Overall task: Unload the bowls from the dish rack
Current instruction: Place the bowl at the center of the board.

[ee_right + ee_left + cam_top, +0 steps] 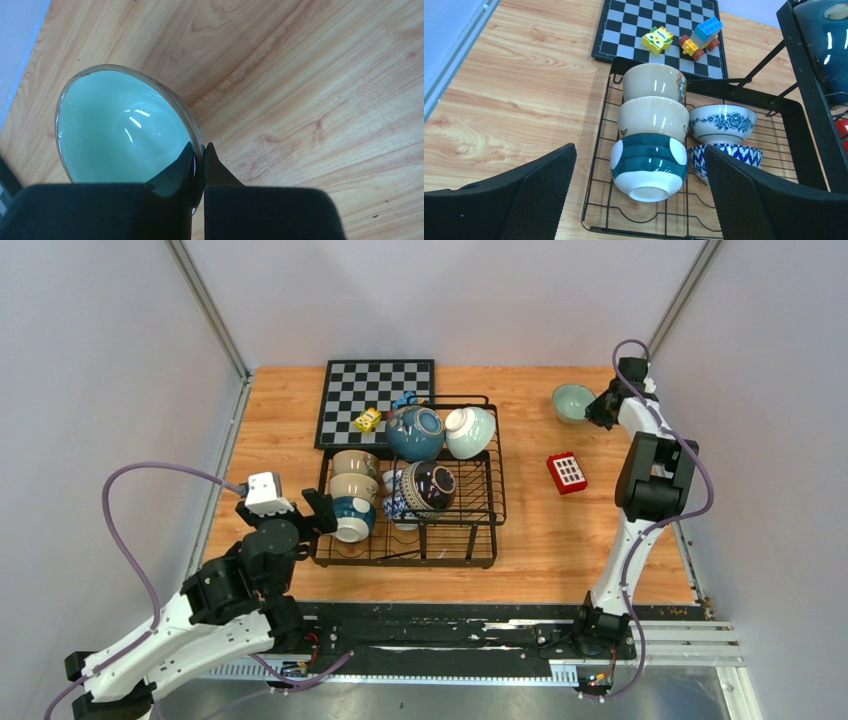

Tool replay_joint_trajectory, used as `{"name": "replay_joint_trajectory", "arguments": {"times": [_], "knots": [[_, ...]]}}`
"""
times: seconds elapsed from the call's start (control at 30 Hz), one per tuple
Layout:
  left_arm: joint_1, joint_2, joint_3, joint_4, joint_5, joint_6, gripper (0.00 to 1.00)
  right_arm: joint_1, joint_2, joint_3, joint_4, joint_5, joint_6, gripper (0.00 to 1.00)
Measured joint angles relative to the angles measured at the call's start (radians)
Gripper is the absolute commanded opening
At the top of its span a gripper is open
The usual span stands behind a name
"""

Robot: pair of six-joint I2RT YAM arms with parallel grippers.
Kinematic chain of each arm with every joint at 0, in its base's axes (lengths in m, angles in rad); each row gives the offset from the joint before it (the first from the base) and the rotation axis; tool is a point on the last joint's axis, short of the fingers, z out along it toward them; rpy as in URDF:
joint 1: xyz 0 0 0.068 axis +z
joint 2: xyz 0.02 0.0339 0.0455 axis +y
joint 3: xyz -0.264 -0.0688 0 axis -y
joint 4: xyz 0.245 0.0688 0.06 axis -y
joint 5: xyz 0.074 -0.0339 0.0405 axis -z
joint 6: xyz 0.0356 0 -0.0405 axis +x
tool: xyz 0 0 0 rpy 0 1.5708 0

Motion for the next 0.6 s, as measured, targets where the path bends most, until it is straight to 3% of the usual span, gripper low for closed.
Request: {"name": "replay_joint_trajectory", "arguments": {"times": [0.37, 0.6], "knots": [[0.000, 0.034, -0.001, 0.023, 0.001, 0.002, 1.00, 0.000, 0.034, 0.000, -0.001, 0.001, -0.031, 0.00], [0.000, 0.034, -0.002, 0.023, 0.009, 0.000, 1.00, 0.000, 0.034, 0.000, -0.003, 0.000, -0.048, 0.11]]}}
